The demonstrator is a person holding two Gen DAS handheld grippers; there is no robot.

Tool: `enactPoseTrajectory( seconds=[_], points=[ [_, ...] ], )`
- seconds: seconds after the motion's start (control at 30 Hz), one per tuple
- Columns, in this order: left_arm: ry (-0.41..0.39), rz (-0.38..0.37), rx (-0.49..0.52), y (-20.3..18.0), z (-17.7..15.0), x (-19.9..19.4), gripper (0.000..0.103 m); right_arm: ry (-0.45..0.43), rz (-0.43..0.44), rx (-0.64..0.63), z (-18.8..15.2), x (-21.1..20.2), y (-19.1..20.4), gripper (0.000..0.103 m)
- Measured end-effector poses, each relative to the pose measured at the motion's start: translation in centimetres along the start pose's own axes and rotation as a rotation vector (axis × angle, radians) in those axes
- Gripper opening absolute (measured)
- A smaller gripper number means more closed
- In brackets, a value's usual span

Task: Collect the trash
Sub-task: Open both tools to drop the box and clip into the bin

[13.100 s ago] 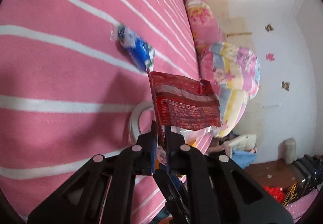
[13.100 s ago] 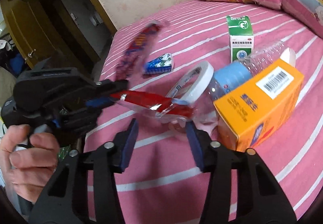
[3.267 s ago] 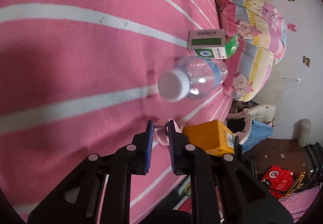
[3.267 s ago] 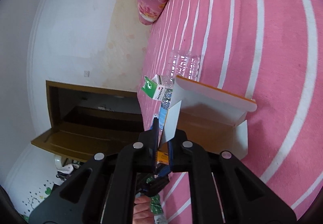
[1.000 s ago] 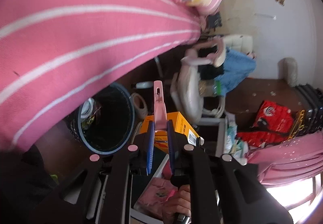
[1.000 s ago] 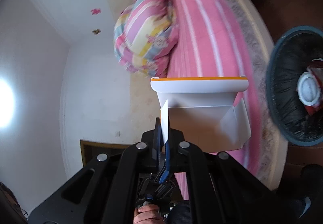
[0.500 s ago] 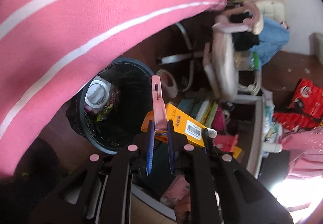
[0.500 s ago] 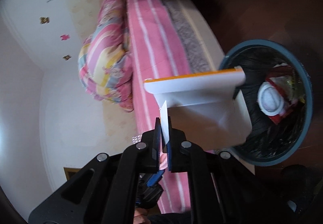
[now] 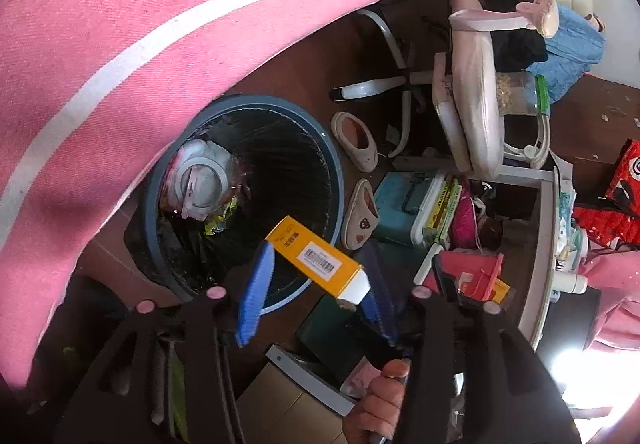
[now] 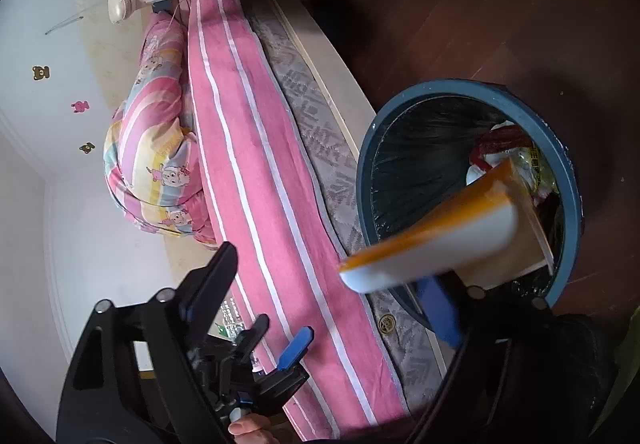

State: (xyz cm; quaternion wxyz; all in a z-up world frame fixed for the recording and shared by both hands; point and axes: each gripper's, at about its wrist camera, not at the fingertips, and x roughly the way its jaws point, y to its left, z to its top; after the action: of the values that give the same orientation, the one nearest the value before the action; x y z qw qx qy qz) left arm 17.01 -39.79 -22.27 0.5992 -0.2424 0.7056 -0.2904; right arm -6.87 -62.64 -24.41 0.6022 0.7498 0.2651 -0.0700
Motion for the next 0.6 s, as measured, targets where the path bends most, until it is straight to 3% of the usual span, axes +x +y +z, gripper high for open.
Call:
enactPoseTrajectory(
  seconds=[0.2,0.3,0.5,0.6],
  points=[
    [-0.013,-0.005,0.010,-0.1,-0.5,-1.0,0.056,0.044,-0.035,-0.035,-0.7,0.7,1.0,0.092],
    [-0.027,-0.009,-0.002,0.6,-0.8,-2.0,0.058,0.074,-0.116,-0.107,-1.4,1.5,2.4,0.093],
    [-0.053,-0.016,-0.026,1.6,-1.5,-3.6,0.060,0.166,-0.448,-0.399,-3.7,4.8,5.8,0.093],
    [-0.069,-0.037,-0.037,2.0,-1.7,-4.6,0.060,0.162,-0.507,-0.496,-4.8,5.2,7.1,0.093]
  ],
)
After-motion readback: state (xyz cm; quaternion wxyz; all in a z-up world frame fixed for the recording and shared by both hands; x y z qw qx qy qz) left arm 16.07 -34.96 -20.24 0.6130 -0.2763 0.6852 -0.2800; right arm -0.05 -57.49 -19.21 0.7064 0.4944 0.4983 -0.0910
